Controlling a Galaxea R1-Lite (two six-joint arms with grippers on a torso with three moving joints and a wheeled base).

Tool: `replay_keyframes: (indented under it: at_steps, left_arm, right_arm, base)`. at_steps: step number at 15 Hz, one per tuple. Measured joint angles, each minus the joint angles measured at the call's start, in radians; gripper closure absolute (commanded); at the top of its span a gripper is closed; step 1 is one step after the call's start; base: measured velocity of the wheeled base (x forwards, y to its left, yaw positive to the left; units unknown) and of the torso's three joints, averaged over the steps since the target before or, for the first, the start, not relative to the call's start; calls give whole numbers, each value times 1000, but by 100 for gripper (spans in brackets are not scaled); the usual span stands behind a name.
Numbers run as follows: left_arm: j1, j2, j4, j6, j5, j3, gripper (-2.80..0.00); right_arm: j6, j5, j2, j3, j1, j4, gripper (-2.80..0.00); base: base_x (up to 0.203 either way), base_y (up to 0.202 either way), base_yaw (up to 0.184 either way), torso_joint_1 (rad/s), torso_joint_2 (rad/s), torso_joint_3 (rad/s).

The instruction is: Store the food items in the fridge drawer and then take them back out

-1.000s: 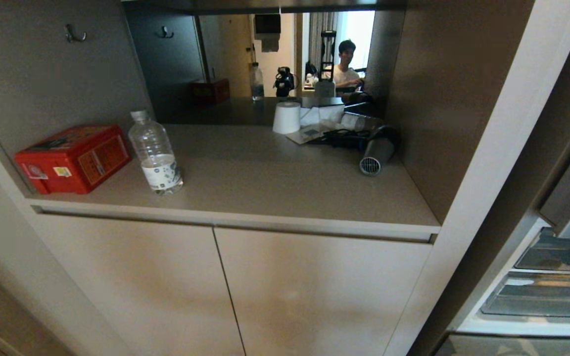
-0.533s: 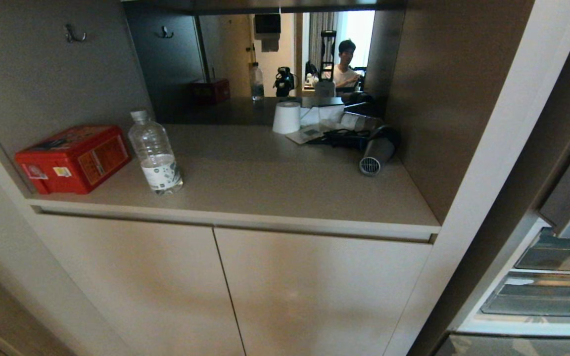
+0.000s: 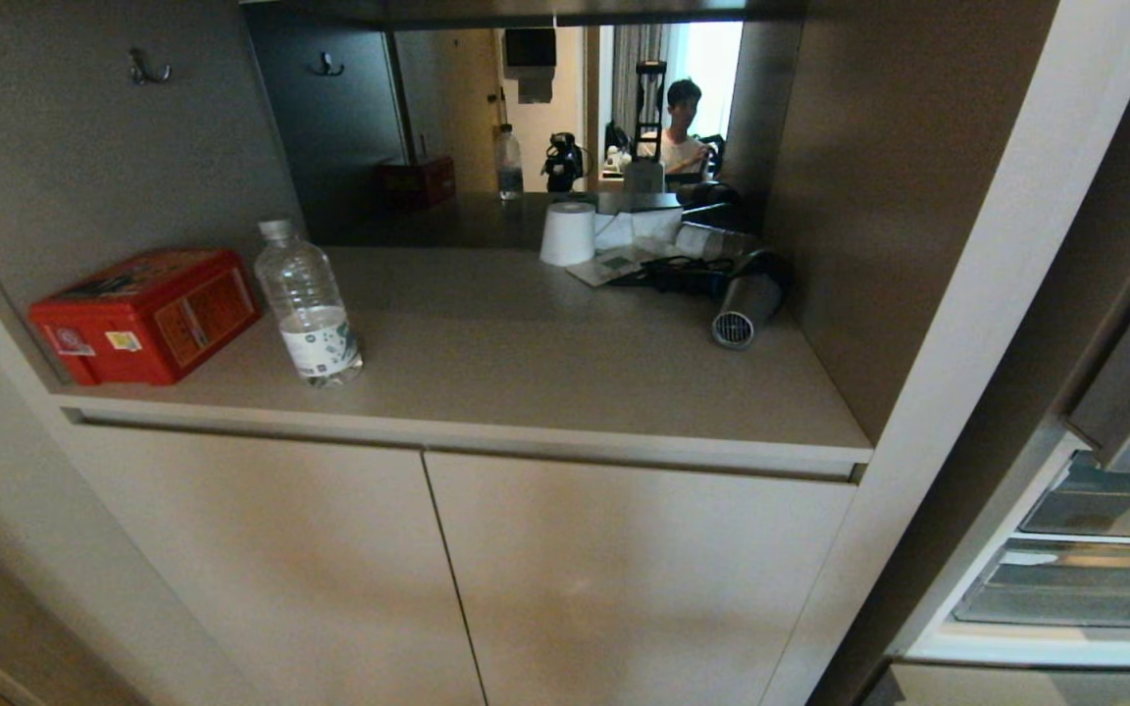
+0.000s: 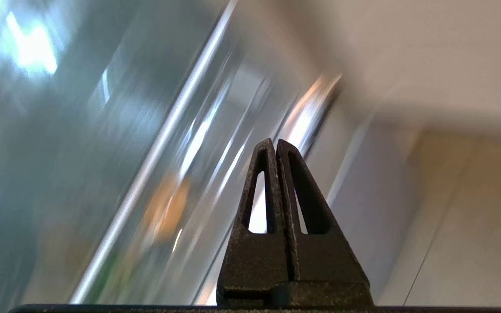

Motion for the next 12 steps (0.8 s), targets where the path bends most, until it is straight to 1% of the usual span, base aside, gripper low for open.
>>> replay_keyframes:
  at_steps: [2,4,6,9,11,12]
  left_arm:
    - [0,0,0,0,0,0,0]
    - [0,0,0,0,0,0,0]
    - [0,0,0,0,0,0,0]
    - [0,0,0,0,0,0,0]
    - [0,0,0,0,0,0,0]
    - [0,0,0,0,0,0,0]
  right_arm:
    - [-1,1,-44,-76,-91,4,0]
    - [3,11,-78,-156,-140,5,0]
    - [6,36,-110,-207,-158,1,0]
    - [12,36,-133,-278,-188,-3,0]
    - [11,17,-128,-337,-210,-3,0]
    - [7,-14,-116,-379,-221,-2,0]
  base:
    - [0,0,0,0,0,0]
    - [0,0,0,0,0,0]
    - [0,0,0,0,0,0]
    - [0,0,0,0,0,0]
    - [0,0,0,0,0,0]
    - [0,0,0,0,0,0]
